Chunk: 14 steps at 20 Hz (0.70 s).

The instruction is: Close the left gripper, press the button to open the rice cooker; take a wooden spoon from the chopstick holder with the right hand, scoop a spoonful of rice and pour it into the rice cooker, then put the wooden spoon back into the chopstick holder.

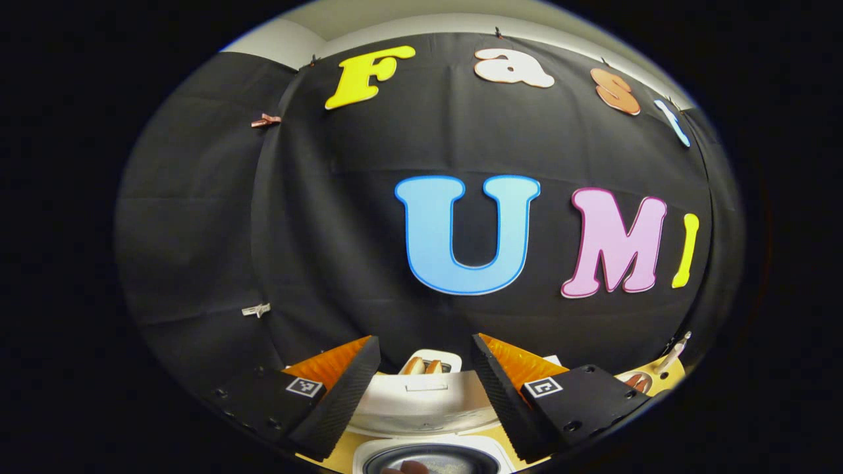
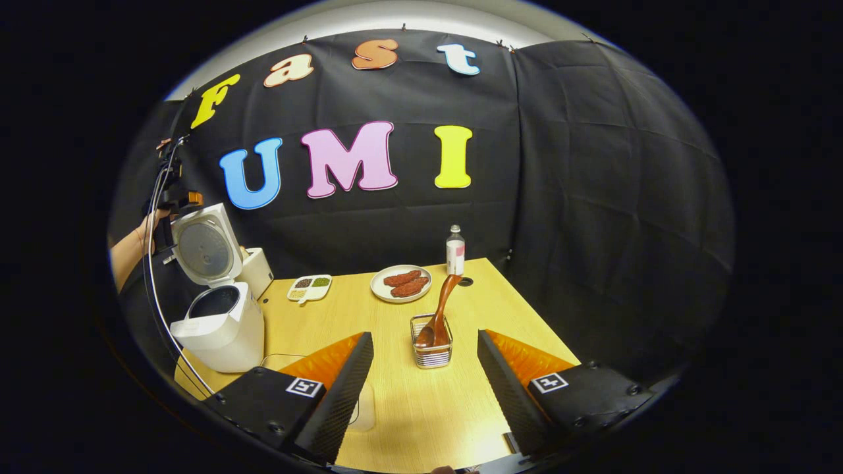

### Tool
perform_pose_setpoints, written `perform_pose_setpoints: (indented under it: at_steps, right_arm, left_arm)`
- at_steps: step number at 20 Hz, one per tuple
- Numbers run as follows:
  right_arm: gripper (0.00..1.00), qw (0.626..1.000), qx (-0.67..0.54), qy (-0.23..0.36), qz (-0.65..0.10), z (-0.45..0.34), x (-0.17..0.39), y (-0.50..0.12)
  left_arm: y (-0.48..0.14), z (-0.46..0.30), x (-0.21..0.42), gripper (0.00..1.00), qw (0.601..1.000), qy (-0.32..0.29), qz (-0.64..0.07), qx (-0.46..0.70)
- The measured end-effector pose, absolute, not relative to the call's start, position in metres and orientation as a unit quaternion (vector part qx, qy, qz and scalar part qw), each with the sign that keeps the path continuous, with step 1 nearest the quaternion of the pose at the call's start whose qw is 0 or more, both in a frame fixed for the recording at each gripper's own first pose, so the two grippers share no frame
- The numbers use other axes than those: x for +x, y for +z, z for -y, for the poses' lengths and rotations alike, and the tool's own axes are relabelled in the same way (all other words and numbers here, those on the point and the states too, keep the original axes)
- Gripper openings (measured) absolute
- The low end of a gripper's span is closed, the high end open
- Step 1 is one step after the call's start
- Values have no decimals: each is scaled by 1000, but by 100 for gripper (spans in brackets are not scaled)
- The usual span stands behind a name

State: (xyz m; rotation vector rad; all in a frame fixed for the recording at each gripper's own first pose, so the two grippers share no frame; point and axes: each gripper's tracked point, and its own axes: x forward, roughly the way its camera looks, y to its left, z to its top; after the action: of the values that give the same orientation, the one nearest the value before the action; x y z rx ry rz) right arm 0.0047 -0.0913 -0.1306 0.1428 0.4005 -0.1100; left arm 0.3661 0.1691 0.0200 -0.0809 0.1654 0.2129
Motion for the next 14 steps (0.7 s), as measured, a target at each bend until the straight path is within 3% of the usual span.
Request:
perform_pose_setpoints:
  at_steps: [6,14]
  right_arm:
    - [99,977,64,-43,-197,91,2,-124]
    - [99,981,41,19,-189,87,13,-113]
  left_arm:
    - [15,-159,343,99,990,113,-85,-28]
    - [-16,-131,268,99,986,123,-107,-33]
